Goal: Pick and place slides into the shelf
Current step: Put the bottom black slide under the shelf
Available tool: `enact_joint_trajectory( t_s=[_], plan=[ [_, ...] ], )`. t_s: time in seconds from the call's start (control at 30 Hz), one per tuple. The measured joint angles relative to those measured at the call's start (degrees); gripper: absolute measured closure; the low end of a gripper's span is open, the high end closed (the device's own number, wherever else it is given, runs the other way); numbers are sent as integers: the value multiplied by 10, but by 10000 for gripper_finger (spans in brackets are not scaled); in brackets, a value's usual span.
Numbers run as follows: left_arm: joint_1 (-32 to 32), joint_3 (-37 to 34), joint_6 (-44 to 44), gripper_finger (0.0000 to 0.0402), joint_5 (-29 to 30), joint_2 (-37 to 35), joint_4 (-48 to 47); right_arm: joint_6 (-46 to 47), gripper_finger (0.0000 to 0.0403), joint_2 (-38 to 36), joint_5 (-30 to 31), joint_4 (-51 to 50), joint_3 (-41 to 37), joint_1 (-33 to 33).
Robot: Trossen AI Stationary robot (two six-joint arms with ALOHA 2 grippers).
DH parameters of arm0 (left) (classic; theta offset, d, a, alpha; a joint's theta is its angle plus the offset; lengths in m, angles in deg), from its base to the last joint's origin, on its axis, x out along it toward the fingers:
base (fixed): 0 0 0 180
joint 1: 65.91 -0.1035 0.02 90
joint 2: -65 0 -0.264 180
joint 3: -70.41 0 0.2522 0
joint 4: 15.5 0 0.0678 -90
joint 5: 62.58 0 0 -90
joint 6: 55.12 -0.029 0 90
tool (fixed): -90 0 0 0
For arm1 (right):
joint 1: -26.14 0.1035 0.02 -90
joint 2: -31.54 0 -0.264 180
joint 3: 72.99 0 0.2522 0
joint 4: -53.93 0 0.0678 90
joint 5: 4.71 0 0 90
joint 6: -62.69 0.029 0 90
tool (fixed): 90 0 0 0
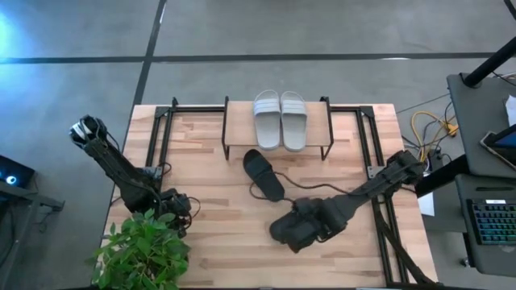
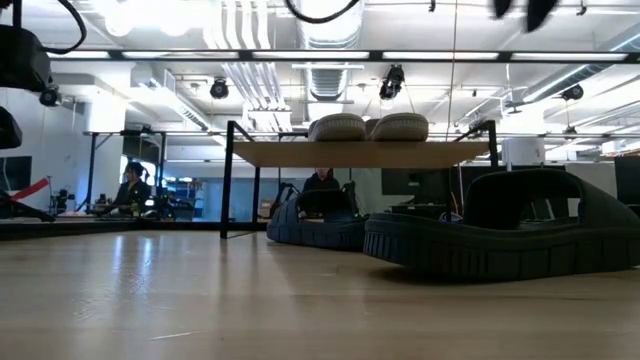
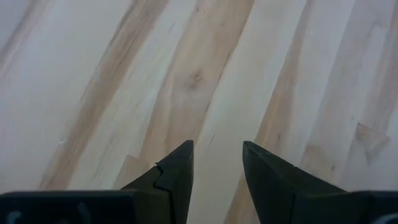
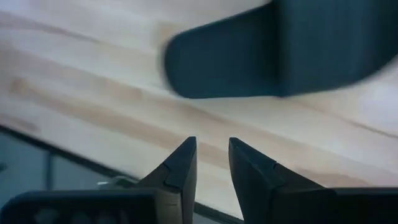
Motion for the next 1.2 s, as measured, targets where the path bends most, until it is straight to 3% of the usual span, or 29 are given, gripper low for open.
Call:
enact_joint_trajectory(
  t_s=[0.23, 0.47, 0.93, 1.2],
  plan=[
    [0, -3, -1, 279, -2, 0, 0, 10, 334, 71, 13, 136, -17, -2],
    [0, -9, 0, 279, -9, -2, 1, -40, 359, 153, 42, 160, 62, -10],
    [0, -23, 3, 279, -12, -3, 6, -135, 393, 300, 48, 44, 217, -58],
    [0, -29, 4, 279, -12, -4, 7, -121, 394, 308, -21, -18, 226, -44]
  ],
)
